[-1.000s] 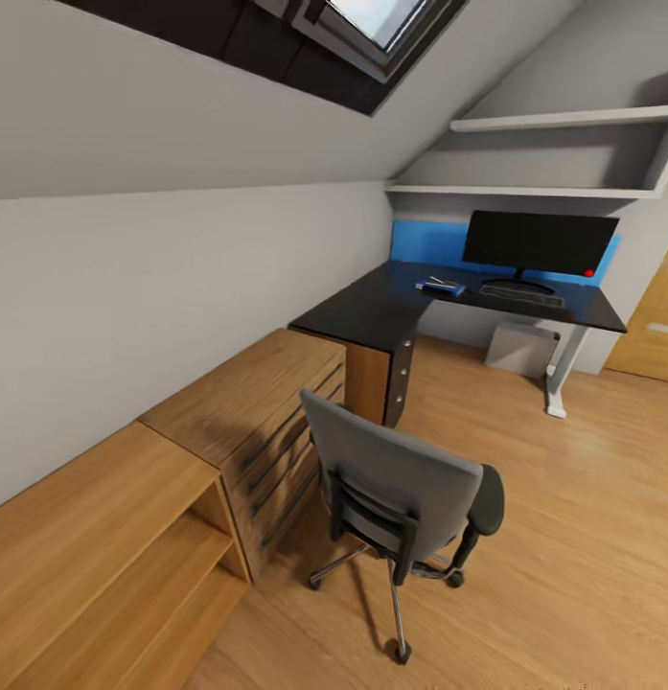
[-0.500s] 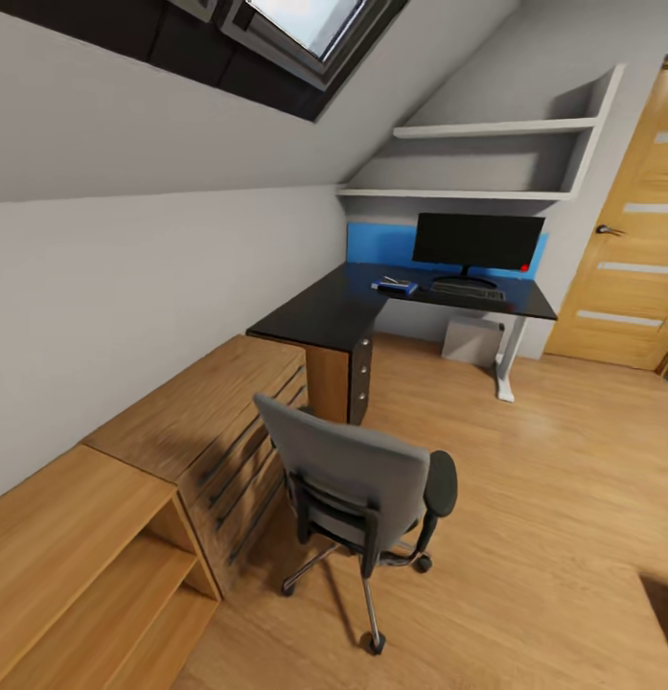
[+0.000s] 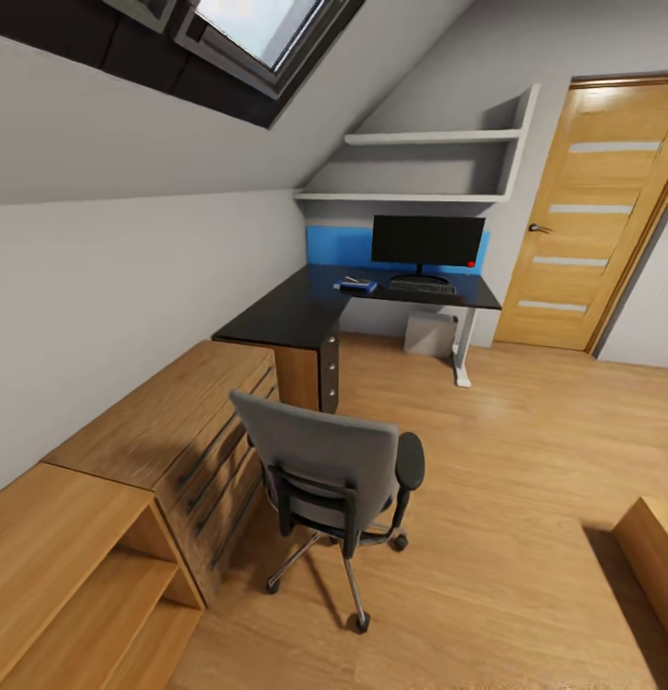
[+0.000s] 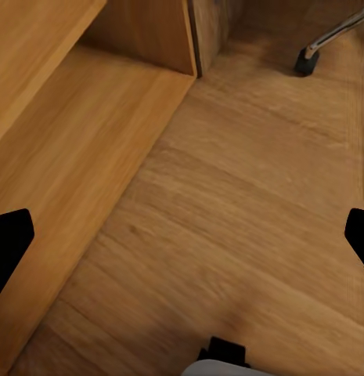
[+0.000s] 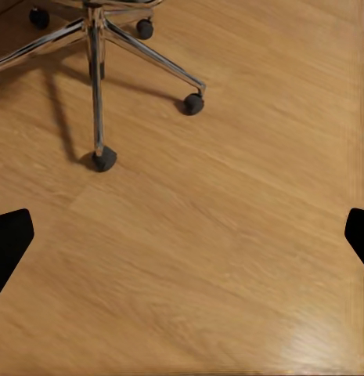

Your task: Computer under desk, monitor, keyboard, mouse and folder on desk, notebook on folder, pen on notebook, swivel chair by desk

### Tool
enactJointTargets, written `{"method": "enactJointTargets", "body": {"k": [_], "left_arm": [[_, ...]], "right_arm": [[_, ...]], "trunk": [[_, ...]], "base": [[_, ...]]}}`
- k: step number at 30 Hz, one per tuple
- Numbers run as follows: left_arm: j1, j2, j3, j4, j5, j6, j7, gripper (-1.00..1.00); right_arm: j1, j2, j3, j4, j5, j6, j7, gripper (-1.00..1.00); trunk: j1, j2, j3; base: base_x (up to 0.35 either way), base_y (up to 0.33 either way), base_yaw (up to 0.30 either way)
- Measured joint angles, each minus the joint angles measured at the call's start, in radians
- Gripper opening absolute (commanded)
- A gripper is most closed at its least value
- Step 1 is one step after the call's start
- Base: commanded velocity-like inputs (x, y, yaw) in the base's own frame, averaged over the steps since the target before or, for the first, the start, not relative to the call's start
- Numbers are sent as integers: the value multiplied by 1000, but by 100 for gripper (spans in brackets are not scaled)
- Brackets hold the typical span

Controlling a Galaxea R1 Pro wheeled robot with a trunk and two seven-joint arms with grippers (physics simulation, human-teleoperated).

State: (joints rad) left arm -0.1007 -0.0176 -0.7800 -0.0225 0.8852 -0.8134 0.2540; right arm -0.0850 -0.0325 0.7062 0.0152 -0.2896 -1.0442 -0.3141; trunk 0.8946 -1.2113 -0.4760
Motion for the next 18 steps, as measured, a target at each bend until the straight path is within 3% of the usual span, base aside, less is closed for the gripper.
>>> {"method": "enactJointTargets", "body": {"k": [5,11,18], "left_arm": [[0,0,0,0,0,0,0,100],[0,-1,0,1,0,0,0,100],[0,0,0,0,0,0,0,100]], "right_arm": [[0,0,0,0,0,0,0,100],[0,0,0,0,0,0,0,100],[0,0,0,0,0,0,0,100]], "trunk": [[0,0,4],[0,0,8],[0,0,14]], "base": [[-1,28,-276],[0,220,-276],[0,58,-276]]}}
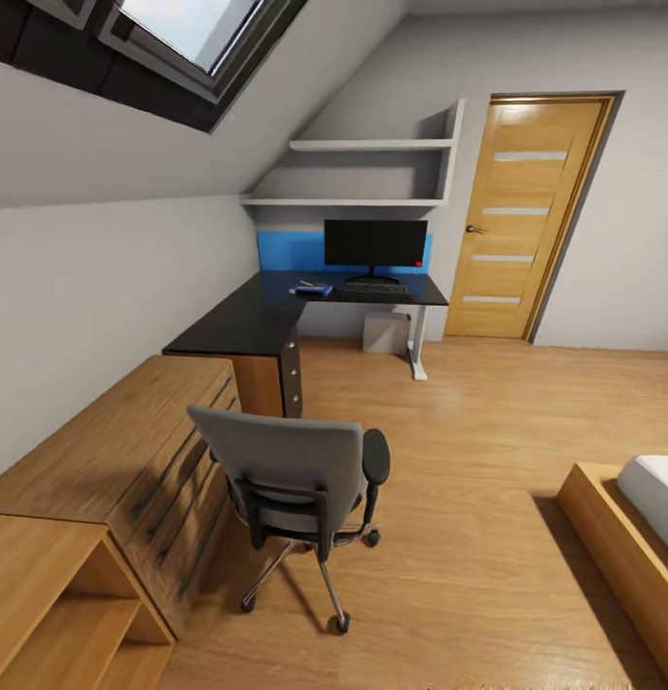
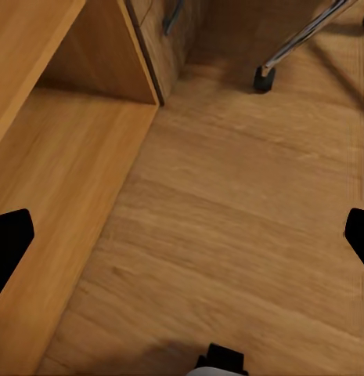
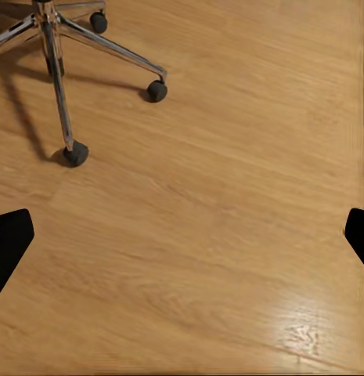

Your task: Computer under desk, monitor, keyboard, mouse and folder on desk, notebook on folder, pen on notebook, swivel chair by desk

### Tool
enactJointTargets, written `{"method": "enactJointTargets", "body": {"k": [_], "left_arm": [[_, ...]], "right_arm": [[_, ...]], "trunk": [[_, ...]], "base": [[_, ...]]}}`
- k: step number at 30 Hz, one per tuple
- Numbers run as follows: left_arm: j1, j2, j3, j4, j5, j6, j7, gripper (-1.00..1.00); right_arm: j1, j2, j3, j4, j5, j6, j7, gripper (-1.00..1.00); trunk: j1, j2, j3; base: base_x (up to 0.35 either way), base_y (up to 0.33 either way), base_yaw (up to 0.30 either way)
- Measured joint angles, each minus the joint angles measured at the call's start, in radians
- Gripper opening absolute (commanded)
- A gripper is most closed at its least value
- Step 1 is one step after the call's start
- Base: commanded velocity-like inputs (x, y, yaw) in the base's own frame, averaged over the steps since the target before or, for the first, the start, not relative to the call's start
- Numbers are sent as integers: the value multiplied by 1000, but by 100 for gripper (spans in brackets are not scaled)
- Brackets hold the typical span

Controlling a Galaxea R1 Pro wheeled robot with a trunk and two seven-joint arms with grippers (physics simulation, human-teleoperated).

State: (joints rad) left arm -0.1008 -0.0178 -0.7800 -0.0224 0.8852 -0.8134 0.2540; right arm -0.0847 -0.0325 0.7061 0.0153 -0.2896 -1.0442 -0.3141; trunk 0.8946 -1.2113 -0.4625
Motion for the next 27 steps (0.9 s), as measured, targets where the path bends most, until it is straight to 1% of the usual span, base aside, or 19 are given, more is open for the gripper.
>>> {"method": "enactJointTargets", "body": {"k": [6,12,20,27], "left_arm": [[0,0,0,0,0,0,1,100],[0,0,0,0,0,0,0,100],[0,0,0,0,0,0,0,100],[1,0,0,0,0,0,0,100]], "right_arm": [[0,0,0,0,0,0,0,100],[0,0,0,0,0,0,0,100],[0,0,0,0,0,0,0,100],[0,1,-3,0,-1,0,-2,100]], "trunk": [[0,0,5],[0,0,9],[0,0,15],[0,0,17]], "base": [[-27,176,-276],[-16,103,-276],[-2,221,-268],[0,140,-63]]}}
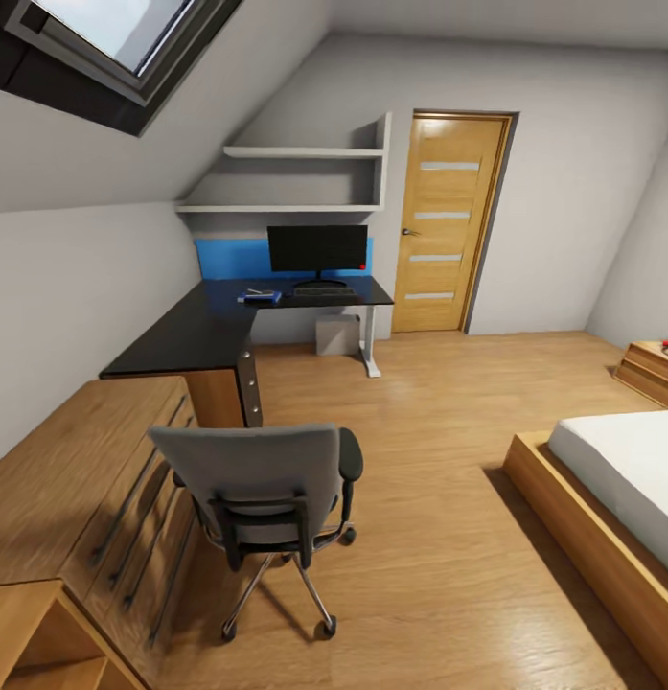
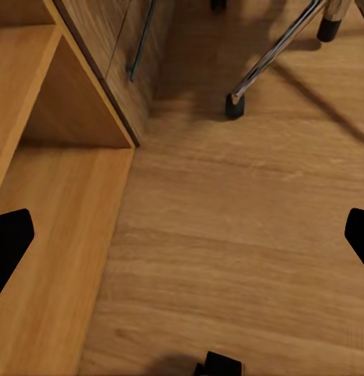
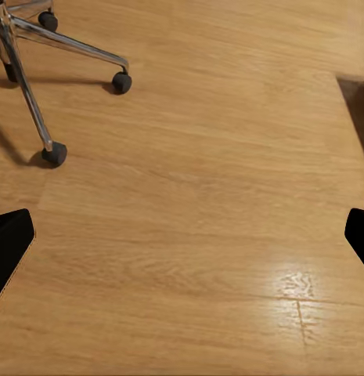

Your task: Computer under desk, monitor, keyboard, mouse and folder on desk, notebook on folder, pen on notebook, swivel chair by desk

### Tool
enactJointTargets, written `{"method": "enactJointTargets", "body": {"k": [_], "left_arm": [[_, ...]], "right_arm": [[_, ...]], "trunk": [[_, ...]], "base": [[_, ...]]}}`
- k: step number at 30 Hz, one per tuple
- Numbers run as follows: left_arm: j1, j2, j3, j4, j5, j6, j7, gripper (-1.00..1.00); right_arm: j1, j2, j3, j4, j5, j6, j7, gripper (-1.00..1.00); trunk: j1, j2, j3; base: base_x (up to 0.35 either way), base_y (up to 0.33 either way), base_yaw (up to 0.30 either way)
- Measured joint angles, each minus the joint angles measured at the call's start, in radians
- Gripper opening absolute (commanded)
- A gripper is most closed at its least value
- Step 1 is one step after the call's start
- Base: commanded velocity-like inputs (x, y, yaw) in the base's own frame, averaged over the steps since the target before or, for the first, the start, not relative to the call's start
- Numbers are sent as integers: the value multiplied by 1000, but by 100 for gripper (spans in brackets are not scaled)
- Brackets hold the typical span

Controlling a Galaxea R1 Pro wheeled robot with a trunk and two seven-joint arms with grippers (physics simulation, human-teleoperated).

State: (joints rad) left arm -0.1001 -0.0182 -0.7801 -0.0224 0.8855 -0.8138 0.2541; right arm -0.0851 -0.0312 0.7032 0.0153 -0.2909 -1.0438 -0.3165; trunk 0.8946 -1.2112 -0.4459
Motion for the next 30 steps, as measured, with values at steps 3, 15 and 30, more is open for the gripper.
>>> {"method": "enactJointTargets", "body": {"k": [3,15,30], "left_arm": [[0,0,0,0,0,0,0,100],[0,0,0,0,0,0,0,100],[0,0,0,0,0,0,0,100]], "right_arm": [[0,0,0,0,0,0,0,100],[0,0,-2,0,0,0,-1,100],[0,0,-2,0,0,1,-1,100]], "trunk": [[0,0,0],[0,0,0],[0,0,0]], "base": [[0,231,-10],[0,30,-1],[-103,28,0]]}}
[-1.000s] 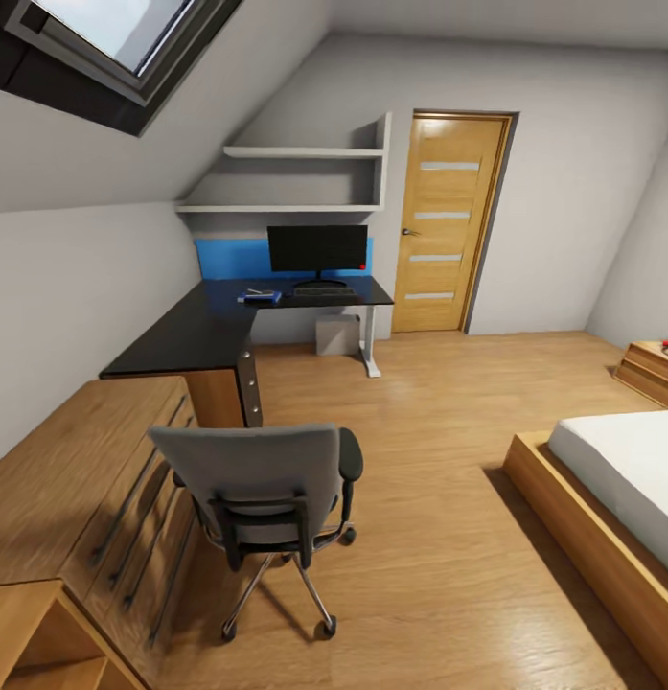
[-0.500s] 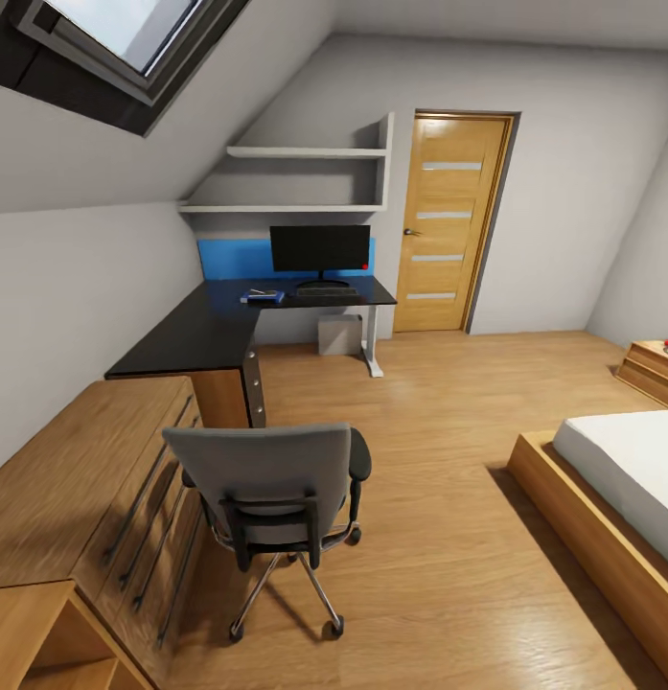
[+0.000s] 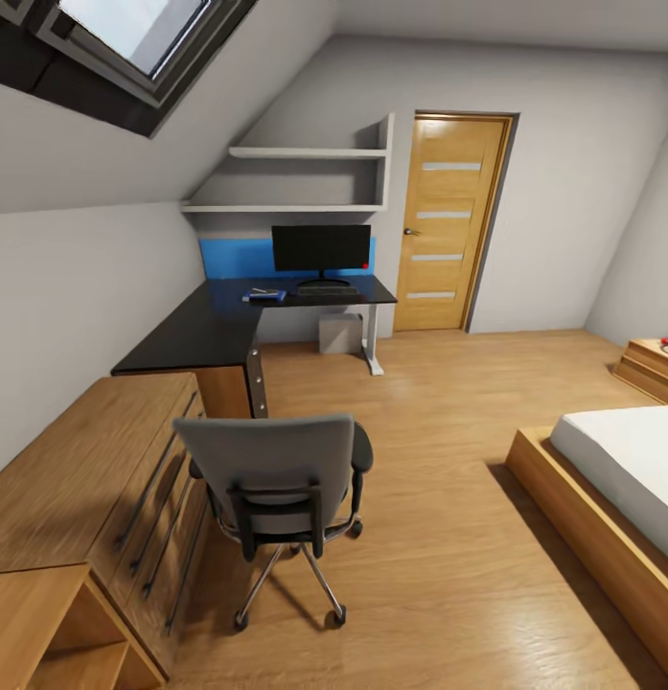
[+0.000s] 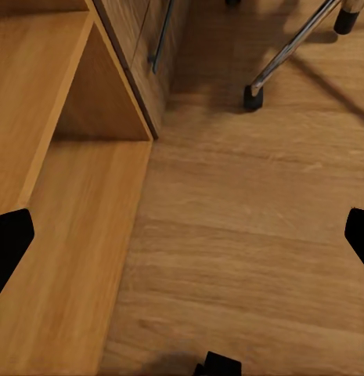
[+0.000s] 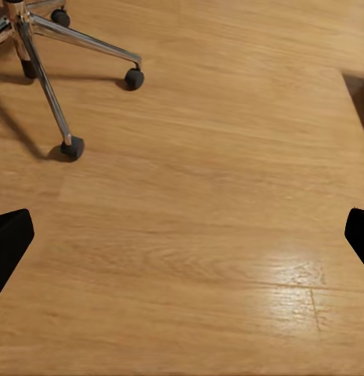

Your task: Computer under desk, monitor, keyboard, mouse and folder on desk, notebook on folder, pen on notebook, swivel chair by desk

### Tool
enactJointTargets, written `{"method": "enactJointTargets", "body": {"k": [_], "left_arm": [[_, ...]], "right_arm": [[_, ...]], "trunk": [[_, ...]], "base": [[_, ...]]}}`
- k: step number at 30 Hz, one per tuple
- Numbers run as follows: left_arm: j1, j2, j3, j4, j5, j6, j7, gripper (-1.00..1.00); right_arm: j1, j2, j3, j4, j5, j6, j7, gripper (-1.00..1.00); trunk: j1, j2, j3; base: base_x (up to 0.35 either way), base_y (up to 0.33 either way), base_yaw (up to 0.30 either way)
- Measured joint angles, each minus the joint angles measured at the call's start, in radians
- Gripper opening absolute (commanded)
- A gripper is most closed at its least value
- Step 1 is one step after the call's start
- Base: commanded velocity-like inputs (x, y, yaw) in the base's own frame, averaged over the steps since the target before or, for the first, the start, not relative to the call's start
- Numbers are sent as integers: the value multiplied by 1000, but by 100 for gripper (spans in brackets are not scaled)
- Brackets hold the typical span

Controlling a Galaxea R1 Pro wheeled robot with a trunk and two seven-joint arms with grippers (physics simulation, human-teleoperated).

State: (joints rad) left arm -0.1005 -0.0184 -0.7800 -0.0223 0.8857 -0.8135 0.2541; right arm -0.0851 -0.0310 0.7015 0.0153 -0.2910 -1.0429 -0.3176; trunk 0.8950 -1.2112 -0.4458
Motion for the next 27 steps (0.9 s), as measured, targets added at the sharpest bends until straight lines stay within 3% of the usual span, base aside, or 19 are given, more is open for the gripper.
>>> {"method": "enactJointTargets", "body": {"k": [22,27], "left_arm": [[0,0,0,0,0,0,0,100],[1,0,0,0,0,0,0,100]], "right_arm": [[0,0,0,0,0,0,0,100],[0,1,1,0,-1,0,-1,100]], "trunk": [[0,0,0],[0,0,0]], "base": [[-72,0,0],[-2,0,132]]}}
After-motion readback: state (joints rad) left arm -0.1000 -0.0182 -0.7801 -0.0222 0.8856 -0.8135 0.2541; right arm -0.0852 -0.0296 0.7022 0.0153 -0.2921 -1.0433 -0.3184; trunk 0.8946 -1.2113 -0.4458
